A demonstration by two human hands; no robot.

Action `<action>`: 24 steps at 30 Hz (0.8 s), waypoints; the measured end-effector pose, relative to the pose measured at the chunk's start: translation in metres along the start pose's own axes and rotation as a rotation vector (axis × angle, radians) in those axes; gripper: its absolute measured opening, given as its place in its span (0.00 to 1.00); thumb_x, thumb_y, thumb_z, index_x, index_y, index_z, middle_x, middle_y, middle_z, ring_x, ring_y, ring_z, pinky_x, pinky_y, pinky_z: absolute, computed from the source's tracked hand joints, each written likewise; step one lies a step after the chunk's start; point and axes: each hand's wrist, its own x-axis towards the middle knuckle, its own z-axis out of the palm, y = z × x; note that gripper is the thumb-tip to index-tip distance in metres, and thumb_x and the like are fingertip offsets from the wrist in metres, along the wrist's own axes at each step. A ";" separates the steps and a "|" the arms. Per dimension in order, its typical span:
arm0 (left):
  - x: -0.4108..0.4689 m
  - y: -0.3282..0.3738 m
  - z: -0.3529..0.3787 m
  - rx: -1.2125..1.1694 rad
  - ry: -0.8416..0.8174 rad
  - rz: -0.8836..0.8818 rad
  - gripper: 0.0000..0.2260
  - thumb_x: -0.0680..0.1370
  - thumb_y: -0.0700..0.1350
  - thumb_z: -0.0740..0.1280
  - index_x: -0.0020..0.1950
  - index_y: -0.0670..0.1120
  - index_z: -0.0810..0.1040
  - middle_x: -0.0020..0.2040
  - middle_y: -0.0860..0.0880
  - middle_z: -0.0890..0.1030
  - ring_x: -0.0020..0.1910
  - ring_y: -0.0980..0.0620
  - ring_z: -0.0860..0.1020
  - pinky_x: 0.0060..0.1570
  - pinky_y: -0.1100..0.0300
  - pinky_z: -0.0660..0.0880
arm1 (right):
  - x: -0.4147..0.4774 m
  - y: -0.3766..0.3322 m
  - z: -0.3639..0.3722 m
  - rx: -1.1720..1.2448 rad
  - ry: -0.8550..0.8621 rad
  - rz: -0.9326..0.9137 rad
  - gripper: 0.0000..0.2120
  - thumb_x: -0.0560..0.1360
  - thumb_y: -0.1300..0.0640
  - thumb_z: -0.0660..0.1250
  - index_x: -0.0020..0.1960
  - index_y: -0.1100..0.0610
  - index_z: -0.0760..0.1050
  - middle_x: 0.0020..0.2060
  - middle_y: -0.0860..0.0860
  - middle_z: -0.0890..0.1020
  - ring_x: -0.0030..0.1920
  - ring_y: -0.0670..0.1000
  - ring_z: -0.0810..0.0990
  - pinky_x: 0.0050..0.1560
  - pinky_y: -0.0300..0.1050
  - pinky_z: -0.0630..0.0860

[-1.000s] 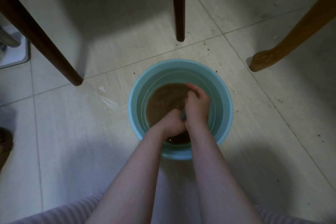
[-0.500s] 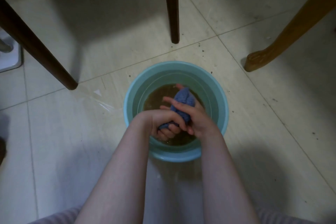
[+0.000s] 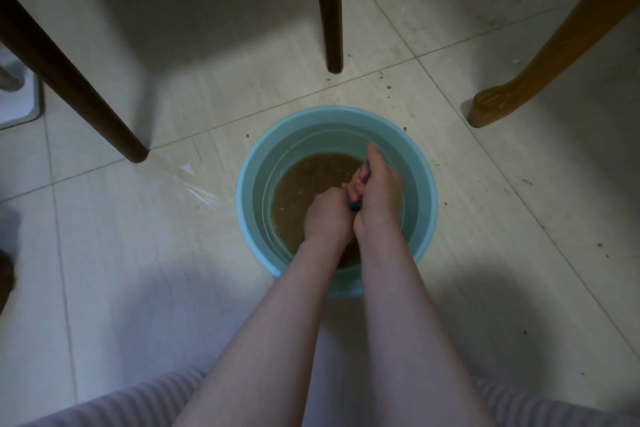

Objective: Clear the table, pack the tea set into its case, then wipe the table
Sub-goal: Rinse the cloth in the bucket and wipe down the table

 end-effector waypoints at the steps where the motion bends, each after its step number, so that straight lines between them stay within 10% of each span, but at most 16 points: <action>1: 0.000 0.000 0.000 0.004 0.006 0.001 0.08 0.78 0.43 0.60 0.44 0.46 0.78 0.45 0.42 0.83 0.46 0.42 0.81 0.45 0.53 0.77 | 0.000 0.000 0.001 0.007 0.013 0.007 0.22 0.78 0.53 0.65 0.27 0.54 0.64 0.22 0.50 0.62 0.23 0.49 0.59 0.26 0.42 0.60; 18: -0.008 -0.009 -0.009 0.282 -0.020 0.112 0.10 0.78 0.45 0.61 0.36 0.48 0.71 0.34 0.50 0.75 0.37 0.47 0.77 0.40 0.54 0.78 | -0.003 -0.003 0.014 0.006 0.166 0.089 0.18 0.76 0.60 0.63 0.29 0.54 0.64 0.23 0.50 0.64 0.21 0.46 0.61 0.23 0.39 0.59; 24: 0.012 0.000 -0.030 -0.158 -0.417 -0.060 0.07 0.71 0.38 0.67 0.35 0.45 0.72 0.29 0.46 0.73 0.27 0.51 0.71 0.28 0.63 0.66 | 0.007 -0.009 -0.004 -0.109 -0.267 -0.020 0.04 0.77 0.55 0.69 0.51 0.54 0.79 0.43 0.52 0.85 0.46 0.53 0.85 0.45 0.45 0.81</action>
